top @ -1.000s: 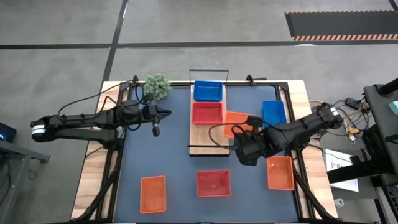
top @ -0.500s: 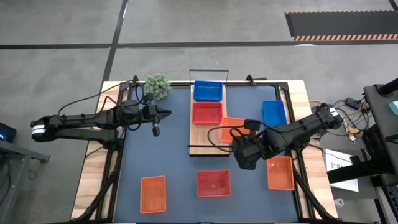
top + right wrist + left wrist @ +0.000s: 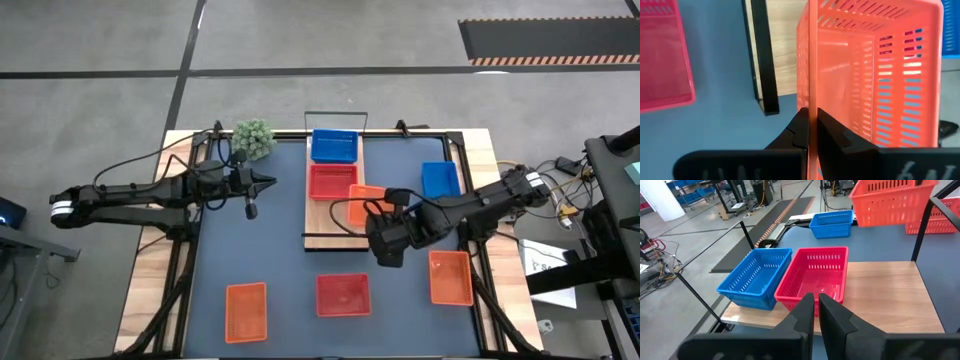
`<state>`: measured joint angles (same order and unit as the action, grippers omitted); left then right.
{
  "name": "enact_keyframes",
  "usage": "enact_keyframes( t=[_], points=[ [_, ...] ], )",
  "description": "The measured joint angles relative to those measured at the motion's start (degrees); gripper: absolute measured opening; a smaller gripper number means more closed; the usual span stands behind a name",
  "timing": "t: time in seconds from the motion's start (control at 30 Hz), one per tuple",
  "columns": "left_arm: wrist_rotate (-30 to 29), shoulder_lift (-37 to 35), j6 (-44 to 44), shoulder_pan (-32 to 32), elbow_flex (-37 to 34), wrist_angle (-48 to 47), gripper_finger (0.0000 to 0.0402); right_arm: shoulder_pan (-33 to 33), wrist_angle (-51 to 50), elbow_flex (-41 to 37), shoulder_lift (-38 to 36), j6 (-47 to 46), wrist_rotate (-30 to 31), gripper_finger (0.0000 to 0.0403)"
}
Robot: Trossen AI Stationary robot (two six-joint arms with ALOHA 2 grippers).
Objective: Stack baskets on shelf by color
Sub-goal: Put the top right orange bin on the shelf
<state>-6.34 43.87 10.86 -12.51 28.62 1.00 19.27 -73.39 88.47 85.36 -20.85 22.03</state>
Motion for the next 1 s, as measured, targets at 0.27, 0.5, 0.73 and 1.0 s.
enact_keyframes(
  t=[0.27, 0.5, 0.73, 1.0],
  points=[
    [0.01, -0.03, 0.01, 0.00, 0.00, -0.01, 0.0010, -3.55, 8.23, -5.15, 0.00, 6.39, -7.49, 0.0009],
    [0.01, -0.01, 0.01, 0.00, 0.00, -0.01, 0.0010, -4.91, 13.95, -9.03, 0.00, 10.34, -10.15, 0.0009],
    [0.01, -0.01, 0.01, 0.00, 0.00, -0.01, 0.0010, -5.57, 19.59, -11.82, 0.02, 13.05, -14.35, 0.0009],
    [0.01, 0.00, 0.03, 0.02, 0.00, -0.01, 0.0010, -6.05, 21.03, -12.39, 0.04, 13.48, -14.57, 0.0015]
  ],
)
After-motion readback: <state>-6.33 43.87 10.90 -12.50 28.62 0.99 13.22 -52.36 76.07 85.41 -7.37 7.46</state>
